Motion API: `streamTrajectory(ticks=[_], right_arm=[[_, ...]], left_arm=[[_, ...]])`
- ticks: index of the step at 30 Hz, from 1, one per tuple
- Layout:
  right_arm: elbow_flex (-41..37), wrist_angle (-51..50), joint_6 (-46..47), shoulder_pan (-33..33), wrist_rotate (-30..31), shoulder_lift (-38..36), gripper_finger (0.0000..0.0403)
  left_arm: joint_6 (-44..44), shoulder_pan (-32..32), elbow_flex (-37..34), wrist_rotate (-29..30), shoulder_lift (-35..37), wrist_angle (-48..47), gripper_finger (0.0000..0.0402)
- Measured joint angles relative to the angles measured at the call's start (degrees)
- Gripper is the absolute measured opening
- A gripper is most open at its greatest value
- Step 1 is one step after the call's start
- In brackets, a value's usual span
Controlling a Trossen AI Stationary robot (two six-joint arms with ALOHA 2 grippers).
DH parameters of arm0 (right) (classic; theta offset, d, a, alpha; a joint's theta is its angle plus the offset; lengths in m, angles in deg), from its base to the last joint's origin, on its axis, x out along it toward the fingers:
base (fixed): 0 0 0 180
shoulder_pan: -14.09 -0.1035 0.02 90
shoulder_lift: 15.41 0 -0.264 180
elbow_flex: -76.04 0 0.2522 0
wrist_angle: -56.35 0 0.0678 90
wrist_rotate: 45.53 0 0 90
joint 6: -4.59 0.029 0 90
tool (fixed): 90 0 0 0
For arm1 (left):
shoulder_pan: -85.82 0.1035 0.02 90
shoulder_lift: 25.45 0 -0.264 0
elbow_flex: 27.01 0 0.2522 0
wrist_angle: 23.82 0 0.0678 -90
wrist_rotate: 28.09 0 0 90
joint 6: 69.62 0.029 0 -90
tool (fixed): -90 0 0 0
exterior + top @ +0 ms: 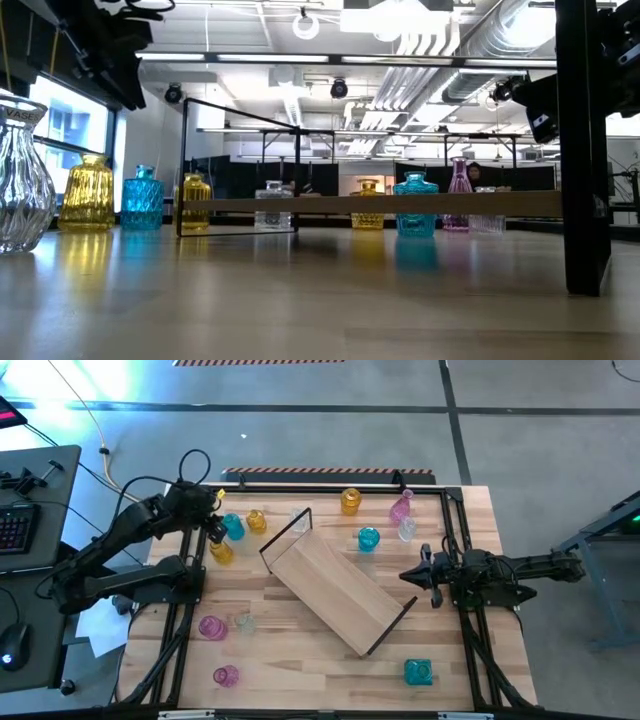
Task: Sort vases onto shelf
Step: Put the bottom left yellow crystal vase on the shelf
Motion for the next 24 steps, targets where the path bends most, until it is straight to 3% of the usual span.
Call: streamTrajectory(ticks=[14, 20, 24], right_arm=[[0.0, 3.7, -0.6, 0.0, -1.1, 0.0, 0.0000], [0.0, 12.2, -1.5, 0.0, 1.4, 0.0, 0.0000], [0.3, 18.7, -7.5, 0.0, 4.8, 0.0, 0.0000]], left_arm=[[-1.5, 0.0, 0.0, -2.2, -0.3, -11.1, 0.0184], [-1.5, 0.0, 0.0, -2.2, -0.3, -11.0, 0.0184], [-1.5, 0.0, 0.0, -2.2, -0.3, -11.1, 0.0184]])
